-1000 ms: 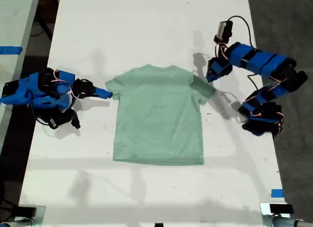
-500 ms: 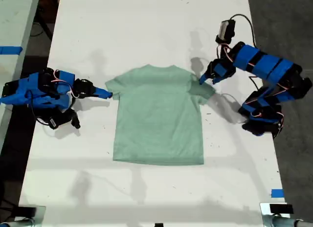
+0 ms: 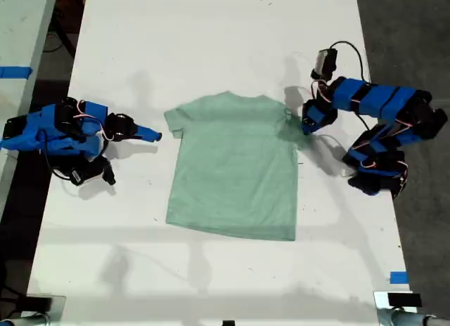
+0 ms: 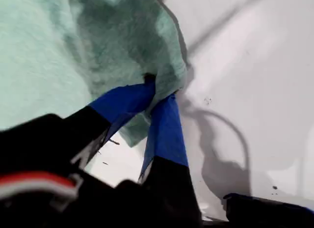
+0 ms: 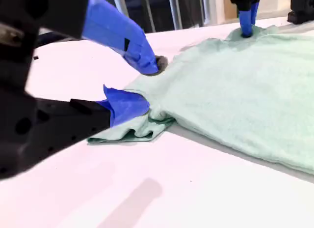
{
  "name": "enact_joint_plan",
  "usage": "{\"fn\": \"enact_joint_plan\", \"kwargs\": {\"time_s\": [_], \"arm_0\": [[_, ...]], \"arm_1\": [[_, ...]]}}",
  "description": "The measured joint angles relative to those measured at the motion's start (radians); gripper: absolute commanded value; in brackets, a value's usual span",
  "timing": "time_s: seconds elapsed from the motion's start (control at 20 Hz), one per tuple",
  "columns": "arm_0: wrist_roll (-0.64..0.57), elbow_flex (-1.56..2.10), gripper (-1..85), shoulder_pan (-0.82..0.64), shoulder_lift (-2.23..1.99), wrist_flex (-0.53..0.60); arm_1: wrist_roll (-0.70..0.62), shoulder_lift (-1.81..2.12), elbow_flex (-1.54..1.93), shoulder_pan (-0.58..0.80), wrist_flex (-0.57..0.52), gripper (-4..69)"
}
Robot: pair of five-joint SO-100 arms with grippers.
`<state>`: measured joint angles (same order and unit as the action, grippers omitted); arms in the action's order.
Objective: Fold t shirt
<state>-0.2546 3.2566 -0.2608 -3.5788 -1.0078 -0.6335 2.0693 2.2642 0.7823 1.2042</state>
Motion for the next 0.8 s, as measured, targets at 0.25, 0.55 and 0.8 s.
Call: {"fn": "enact_joint_plan", "kwargs": {"time_s": [0.25,0.55,0.8], "arm_0": [[0.0,0.0,9.2,0.0,0.0,0.0],[0.0,0.0,9.2,0.0,0.0,0.0],[0.0,0.0,9.2,0.0,0.0,0.0]], "arm_1": [[-0.028,-0.066,-0.431,-0.08,0.222,-0.9],[-0.015,-0.532,-0.839,-0.411,0.138,-0.9],[0.025,-0.85,-1.037,-0.543,0.152,30.9]]}}
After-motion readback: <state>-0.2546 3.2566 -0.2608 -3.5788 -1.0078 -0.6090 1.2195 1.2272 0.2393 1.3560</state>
